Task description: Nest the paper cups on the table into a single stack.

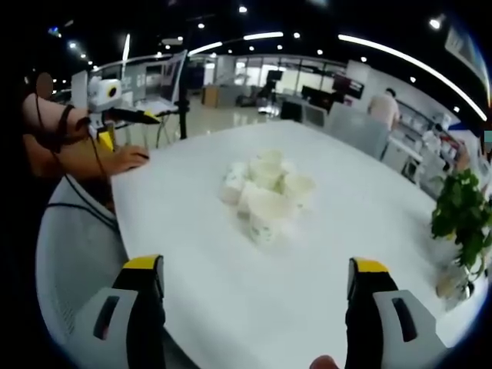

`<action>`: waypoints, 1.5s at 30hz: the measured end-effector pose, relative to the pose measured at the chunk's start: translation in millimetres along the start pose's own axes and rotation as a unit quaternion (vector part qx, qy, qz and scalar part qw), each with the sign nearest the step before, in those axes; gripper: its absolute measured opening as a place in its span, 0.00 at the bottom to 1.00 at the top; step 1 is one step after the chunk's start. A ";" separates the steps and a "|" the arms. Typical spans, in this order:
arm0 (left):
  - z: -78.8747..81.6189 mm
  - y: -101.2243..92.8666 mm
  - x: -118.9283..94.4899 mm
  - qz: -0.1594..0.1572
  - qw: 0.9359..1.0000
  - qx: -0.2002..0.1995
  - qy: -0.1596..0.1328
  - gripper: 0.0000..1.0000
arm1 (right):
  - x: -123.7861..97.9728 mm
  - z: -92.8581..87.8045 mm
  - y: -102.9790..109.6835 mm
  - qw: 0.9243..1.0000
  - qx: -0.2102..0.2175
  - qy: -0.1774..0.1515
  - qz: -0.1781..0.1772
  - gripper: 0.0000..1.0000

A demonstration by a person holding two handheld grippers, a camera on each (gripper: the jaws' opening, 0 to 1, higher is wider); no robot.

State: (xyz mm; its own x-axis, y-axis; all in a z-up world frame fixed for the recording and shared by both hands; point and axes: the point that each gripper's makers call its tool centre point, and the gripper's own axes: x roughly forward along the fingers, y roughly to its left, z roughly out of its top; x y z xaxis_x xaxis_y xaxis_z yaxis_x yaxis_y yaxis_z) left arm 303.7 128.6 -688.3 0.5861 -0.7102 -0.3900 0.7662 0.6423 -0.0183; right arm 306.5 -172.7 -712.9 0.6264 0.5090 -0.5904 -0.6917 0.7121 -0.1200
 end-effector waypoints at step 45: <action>2.1 2.6 1.5 0.004 1.000 0.001 0.000 0.99 | 11.0 8.6 -10.5 1.000 -0.009 0.000 0.003 0.97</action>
State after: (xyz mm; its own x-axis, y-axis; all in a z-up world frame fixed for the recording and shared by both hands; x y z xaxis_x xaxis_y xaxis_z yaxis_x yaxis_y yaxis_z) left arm 307.1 128.7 -687.0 0.5916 -0.7058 -0.3897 0.7627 0.6467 -0.0135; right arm 323.7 -170.4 -711.3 0.6220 0.5132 -0.5914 -0.7018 0.7004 -0.1302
